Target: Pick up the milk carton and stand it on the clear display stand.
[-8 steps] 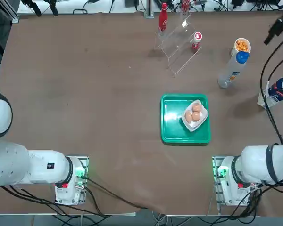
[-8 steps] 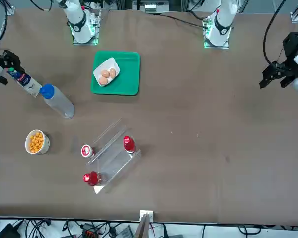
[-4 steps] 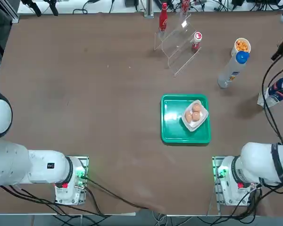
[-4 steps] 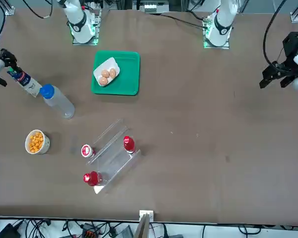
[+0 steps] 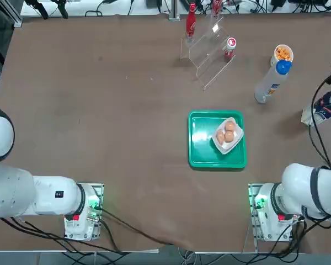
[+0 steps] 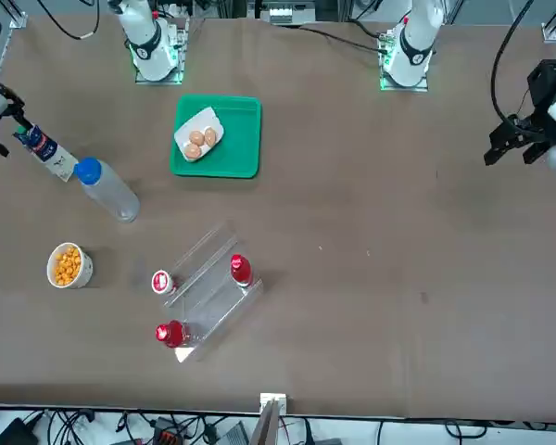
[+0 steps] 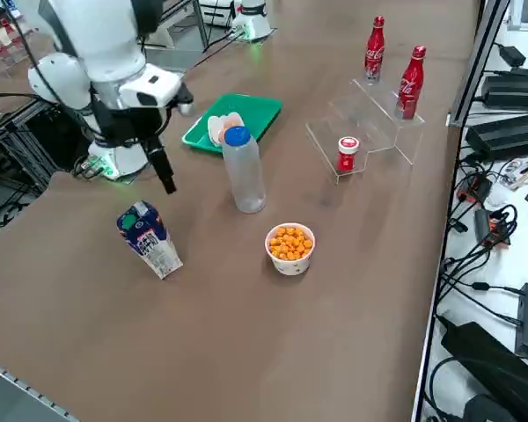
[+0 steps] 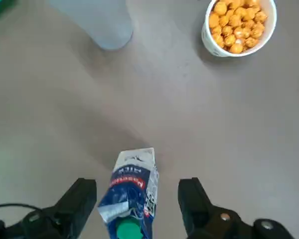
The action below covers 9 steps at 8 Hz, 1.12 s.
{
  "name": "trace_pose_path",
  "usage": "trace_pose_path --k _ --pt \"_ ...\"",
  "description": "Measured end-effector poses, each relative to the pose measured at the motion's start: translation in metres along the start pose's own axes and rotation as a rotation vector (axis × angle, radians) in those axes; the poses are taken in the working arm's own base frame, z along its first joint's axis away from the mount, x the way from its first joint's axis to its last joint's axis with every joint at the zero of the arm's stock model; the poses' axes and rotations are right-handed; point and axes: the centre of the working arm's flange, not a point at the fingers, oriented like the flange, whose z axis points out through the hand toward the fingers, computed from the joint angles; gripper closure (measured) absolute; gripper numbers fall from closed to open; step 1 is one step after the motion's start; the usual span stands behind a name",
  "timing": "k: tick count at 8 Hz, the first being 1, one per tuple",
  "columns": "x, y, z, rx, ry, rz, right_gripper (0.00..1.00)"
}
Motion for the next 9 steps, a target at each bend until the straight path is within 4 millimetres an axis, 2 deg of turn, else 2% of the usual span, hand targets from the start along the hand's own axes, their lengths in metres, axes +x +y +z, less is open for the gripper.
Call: trace_pose_path --k 4,6,9 --pt "-0.034 -0.005 0.025 -0.024 0.000 -0.145 0.00" --pt "-0.039 -0.010 0.036 -0.008 0.001 -0.185 0.00" --pt "-0.052 -0.013 0.041 0.003 0.001 -0.237 0.00"
